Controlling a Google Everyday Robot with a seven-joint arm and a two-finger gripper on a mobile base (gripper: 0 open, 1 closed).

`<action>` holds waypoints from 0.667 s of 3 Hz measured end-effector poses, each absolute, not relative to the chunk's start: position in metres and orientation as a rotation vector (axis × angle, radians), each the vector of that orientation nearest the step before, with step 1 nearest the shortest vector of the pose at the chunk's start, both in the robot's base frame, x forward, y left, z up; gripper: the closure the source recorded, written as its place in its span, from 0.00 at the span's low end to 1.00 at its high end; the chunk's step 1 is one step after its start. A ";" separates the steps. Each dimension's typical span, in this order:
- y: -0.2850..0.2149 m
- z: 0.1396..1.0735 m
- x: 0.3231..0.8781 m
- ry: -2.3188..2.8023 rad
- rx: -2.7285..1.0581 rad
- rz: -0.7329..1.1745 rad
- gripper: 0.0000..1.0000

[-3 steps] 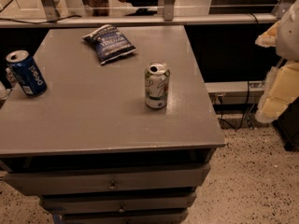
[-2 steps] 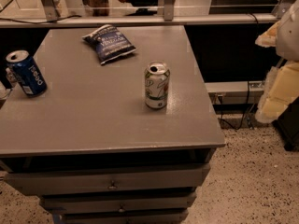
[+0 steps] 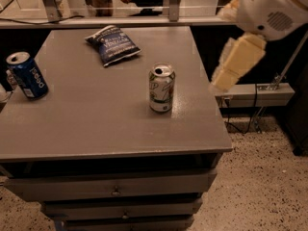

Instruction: Pick pepsi can

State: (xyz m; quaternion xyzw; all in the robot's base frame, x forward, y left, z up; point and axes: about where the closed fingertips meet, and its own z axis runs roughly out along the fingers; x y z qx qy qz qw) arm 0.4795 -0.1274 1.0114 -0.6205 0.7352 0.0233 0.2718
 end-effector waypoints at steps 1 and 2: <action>-0.055 1.034 0.500 1.827 -1.634 0.253 0.00; 0.017 1.041 0.502 1.685 -1.604 0.426 0.00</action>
Offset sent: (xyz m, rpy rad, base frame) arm 0.0279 0.2433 0.0195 0.5678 0.0002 0.2983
